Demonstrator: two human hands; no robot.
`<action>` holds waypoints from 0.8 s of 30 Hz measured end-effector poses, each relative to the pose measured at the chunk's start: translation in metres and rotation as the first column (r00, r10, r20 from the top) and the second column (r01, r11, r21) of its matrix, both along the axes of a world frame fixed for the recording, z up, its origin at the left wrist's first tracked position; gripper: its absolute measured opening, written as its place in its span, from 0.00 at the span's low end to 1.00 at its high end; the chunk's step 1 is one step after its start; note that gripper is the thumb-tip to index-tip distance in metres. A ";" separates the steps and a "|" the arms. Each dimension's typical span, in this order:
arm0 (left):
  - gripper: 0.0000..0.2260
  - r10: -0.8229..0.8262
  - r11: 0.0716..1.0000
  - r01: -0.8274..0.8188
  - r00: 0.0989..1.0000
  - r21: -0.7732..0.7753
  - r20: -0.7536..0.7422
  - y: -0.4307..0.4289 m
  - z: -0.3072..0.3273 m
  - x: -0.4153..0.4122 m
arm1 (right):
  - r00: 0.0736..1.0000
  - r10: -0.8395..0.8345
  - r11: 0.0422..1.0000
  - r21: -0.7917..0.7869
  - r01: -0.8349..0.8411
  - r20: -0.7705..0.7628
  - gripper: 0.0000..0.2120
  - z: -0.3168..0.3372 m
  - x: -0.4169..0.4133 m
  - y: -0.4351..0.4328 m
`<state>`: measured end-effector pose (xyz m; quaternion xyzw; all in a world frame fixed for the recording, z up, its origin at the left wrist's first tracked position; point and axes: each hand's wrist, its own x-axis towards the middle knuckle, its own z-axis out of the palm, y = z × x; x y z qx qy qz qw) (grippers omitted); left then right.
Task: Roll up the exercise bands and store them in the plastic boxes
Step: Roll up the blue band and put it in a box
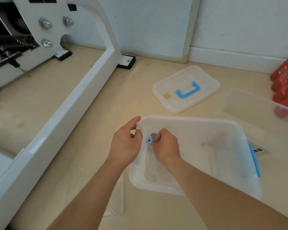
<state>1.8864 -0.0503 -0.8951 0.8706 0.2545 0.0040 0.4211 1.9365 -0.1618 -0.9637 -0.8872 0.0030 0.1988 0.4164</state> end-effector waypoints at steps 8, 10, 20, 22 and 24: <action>0.20 0.001 1.000 -0.001 1.000 -0.031 0.004 0.000 0.002 0.000 | 0.975 -0.081 0.996 0.022 0.088 -0.206 0.06 0.000 0.005 0.003; 0.20 0.004 1.000 -0.004 1.000 -0.025 0.004 0.000 0.003 0.000 | 0.969 -0.091 0.993 0.053 0.106 -0.231 0.08 0.002 0.008 0.002; 0.20 -0.010 1.000 0.009 1.000 -0.015 -0.024 -0.002 0.005 -0.001 | 0.896 0.439 0.851 -0.352 -0.389 0.071 0.09 0.002 0.001 0.007; 0.20 -0.007 1.000 0.007 1.000 -0.013 -0.028 -0.002 0.006 -0.001 | 0.867 0.487 0.813 -0.416 -0.408 0.102 0.06 0.005 0.003 0.008; 0.20 -0.007 1.000 0.007 1.000 -0.011 -0.023 -0.001 0.007 0.000 | 0.810 0.576 0.754 -0.454 -0.474 0.111 0.06 0.007 0.005 0.004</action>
